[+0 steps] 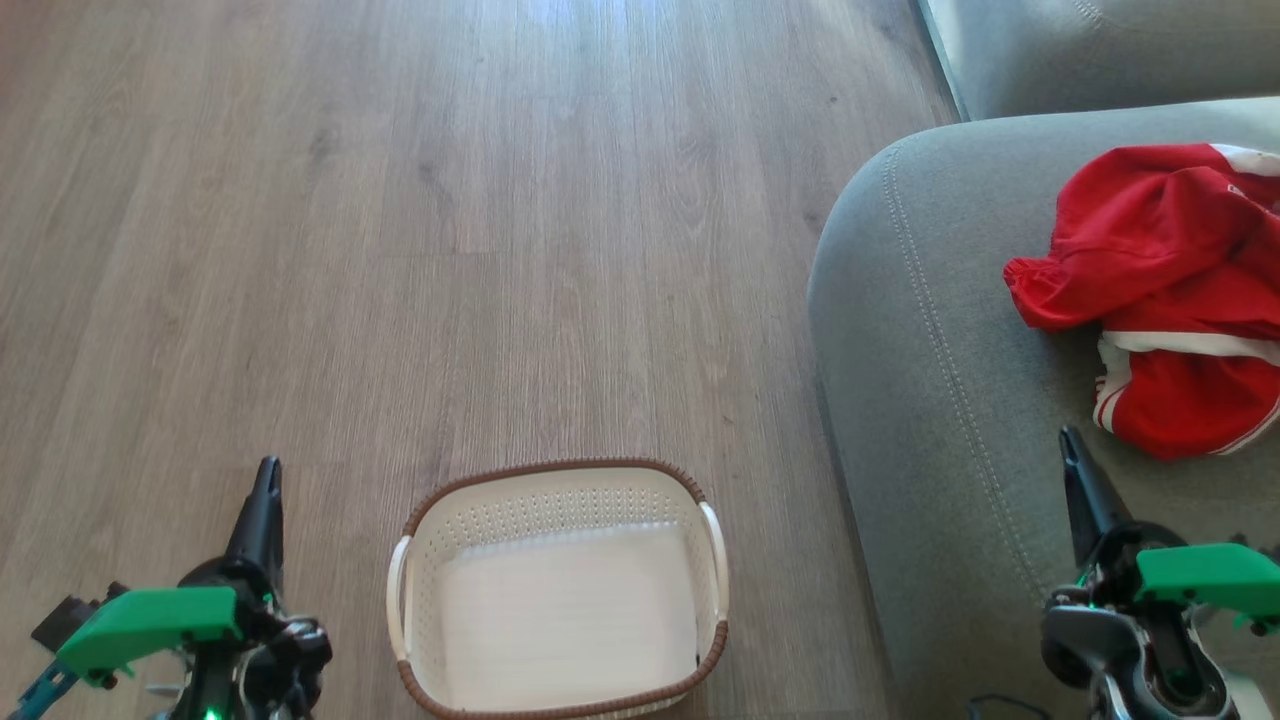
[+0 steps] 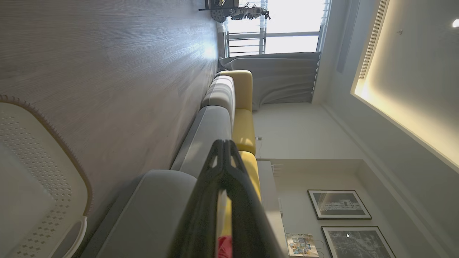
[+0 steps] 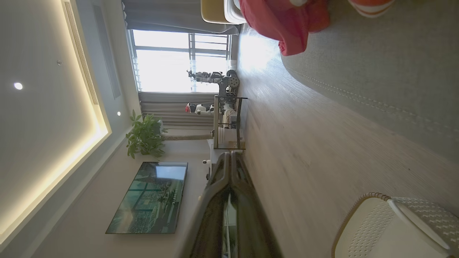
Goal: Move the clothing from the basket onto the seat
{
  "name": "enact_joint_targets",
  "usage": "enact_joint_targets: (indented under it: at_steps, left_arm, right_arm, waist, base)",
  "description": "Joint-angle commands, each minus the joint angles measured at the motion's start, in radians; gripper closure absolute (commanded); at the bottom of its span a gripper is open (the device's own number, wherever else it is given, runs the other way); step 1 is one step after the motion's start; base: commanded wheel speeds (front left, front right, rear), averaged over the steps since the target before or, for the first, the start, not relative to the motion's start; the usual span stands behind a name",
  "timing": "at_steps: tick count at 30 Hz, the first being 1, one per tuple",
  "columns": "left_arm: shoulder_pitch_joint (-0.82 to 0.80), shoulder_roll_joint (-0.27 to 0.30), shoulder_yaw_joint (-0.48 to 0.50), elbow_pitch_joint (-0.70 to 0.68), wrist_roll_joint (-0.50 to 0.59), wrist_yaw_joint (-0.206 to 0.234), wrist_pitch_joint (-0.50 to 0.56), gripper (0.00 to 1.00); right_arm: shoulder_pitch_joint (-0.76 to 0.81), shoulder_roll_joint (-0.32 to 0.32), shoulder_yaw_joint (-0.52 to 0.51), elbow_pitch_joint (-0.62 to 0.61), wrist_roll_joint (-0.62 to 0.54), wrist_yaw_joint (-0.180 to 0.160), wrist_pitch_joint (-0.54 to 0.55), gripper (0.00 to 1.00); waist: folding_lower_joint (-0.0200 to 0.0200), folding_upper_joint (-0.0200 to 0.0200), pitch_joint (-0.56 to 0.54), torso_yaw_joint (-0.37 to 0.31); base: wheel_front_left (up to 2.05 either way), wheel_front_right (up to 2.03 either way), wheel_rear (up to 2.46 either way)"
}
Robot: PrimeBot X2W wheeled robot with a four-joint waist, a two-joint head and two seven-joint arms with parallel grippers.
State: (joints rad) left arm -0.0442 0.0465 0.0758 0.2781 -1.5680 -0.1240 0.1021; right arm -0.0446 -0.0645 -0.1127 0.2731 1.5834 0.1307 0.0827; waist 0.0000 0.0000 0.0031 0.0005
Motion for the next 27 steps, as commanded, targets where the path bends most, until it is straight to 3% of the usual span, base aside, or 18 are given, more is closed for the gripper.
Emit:
enact_joint_targets:
  at_steps: [1, 27]
  left_arm:
    - [-0.063, 0.004, 0.038, -0.033, -0.031, -0.007, 0.009, 1.0]
    - [-0.064, 0.004, 0.038, -0.033, -0.04, -0.007, 0.011, 1.0]
  right_arm:
    - [-0.061, 0.002, 0.015, -0.03, 0.03, 0.0, 0.016, 1.0]
    - [-0.062, 0.006, 0.009, -0.029, 0.034, 0.0, 0.022, 1.0]
  waist:
    - [0.0, 0.0, 0.0, 0.0]
    - [0.0, 0.0, 0.0, 0.0]
  base:
    - [0.0, 0.0, 0.0]
    - [0.0, 0.0, 0.0]
